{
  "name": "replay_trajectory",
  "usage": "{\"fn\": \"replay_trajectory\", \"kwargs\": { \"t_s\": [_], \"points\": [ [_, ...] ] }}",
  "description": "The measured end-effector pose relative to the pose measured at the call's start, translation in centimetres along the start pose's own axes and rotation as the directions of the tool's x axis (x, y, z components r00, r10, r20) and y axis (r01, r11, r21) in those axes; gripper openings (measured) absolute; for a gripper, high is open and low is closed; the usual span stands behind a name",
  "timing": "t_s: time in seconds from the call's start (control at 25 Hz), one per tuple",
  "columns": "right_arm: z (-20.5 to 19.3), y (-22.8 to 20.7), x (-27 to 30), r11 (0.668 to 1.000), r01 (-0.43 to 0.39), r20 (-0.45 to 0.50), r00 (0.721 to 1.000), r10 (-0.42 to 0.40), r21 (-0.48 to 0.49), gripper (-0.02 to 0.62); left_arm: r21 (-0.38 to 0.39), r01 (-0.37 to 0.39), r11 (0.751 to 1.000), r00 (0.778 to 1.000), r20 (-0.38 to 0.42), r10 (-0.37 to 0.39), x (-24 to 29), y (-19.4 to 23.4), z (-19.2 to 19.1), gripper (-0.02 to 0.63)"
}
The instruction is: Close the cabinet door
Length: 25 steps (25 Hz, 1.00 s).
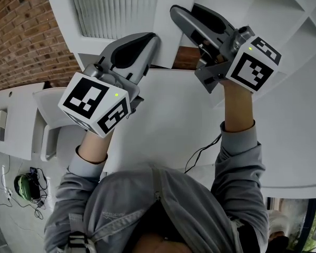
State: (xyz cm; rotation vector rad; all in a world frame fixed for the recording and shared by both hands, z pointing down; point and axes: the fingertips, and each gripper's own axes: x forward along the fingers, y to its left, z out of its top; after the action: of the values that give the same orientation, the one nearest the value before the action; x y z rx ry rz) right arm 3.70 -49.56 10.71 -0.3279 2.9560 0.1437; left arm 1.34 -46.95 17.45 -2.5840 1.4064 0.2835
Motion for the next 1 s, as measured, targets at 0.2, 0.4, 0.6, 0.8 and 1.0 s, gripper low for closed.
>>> {"fn": "replay_trajectory", "kwargs": {
  "t_s": [0.2,0.4,0.6,0.8,1.0],
  "points": [
    [-0.1,-0.8,0.0,0.999,-0.032,-0.008,0.999,0.032,0.004,0.106,-0.001,-0.044,0.999,0.999,0.002,0.044,0.9,0.0,-0.3,0.005],
    [-0.5,-1.8,0.6,0.998,-0.066,-0.014,0.998,0.066,0.011,0.106,0.007,-0.087,0.996,0.996,-0.004,0.087,1.4,0.5,-1.0,0.005],
    [-0.3,-2.6,2.0,0.997,-0.078,-0.022,0.997,0.078,0.015,0.107,0.005,-0.109,0.994,0.994,-0.020,0.109,1.4,1.7,-1.0,0.005],
    [-0.5,-3.1,2.0,0.997,-0.079,-0.023,0.997,0.079,0.013,0.111,0.008,-0.107,0.994,0.994,-0.028,0.107,1.5,1.8,-1.5,0.006],
    [-0.8,-3.5,2.0,0.997,-0.074,-0.025,0.997,0.075,0.013,0.115,0.010,-0.092,0.996,0.995,-0.038,0.093,2.1,2.0,-1.8,0.006]
  ]
}}
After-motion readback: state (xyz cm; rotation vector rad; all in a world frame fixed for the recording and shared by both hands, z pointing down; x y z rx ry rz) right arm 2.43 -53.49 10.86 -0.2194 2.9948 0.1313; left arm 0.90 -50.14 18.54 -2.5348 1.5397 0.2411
